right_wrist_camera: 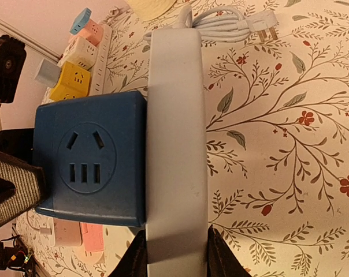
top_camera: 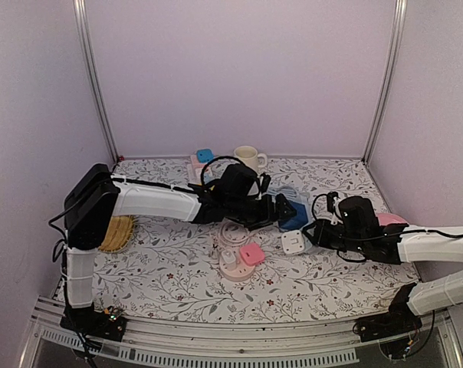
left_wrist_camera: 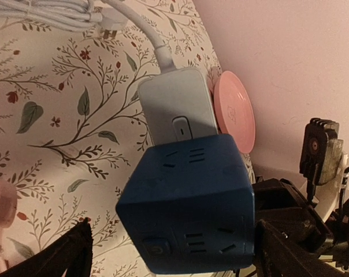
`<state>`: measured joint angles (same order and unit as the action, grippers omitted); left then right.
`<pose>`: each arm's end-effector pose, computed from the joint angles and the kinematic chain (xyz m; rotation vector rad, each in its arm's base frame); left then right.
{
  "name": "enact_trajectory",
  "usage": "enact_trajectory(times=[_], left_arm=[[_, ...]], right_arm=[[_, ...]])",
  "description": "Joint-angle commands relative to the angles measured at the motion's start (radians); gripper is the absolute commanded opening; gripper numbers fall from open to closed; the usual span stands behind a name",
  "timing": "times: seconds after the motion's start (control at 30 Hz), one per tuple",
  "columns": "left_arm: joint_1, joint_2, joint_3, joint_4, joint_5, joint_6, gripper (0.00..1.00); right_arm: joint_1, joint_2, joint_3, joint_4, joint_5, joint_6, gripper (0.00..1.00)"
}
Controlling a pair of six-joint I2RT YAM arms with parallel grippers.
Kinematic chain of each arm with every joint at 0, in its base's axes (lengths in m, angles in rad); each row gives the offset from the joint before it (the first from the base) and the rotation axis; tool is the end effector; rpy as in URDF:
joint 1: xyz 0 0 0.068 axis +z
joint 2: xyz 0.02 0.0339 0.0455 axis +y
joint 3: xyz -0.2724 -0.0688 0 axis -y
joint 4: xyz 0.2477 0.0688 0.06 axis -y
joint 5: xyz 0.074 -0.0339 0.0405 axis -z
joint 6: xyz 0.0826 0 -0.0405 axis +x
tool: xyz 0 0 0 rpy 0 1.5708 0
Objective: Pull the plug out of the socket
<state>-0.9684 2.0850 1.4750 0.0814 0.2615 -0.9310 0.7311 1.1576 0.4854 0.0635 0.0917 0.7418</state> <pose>0.2794 -0.4440 0.1804 0.2269 2.4059 -1.3093 0.2060 0.1746 0.1663 0.0666 2.2721 0.7194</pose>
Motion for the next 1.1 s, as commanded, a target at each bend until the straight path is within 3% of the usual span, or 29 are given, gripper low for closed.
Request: enact_trajectory(times=[0.0, 0.33, 0.67, 0.83, 1.07], left_arm=[[-0.017, 0.026, 0.028, 0.023, 0.042, -0.039, 0.95], [-0.010, 0.087, 0.088, 0.039, 0.079, -0.066, 0.73], [0.004, 0.026, 0.014, 0.081, 0.081, -0.064, 0.27], [0.011, -0.017, -0.039, 0.114, 0.085, -0.062, 0.18], [0.013, -0.054, -0.070, 0.125, 0.079, -0.050, 0.12]], right_arm=[[0.032, -0.007, 0.074, 0.136, 0.052, -0.029, 0.03], [0.062, 0.031, 0.095, 0.119, 0.113, -0.076, 0.02], [0.047, 0.028, 0.069, 0.079, 0.194, -0.075, 0.02], [0.021, 0.010, 0.043, 0.071, 0.200, -0.073, 0.02], [-0.008, -0.022, 0.019, 0.049, 0.220, -0.086, 0.02]])
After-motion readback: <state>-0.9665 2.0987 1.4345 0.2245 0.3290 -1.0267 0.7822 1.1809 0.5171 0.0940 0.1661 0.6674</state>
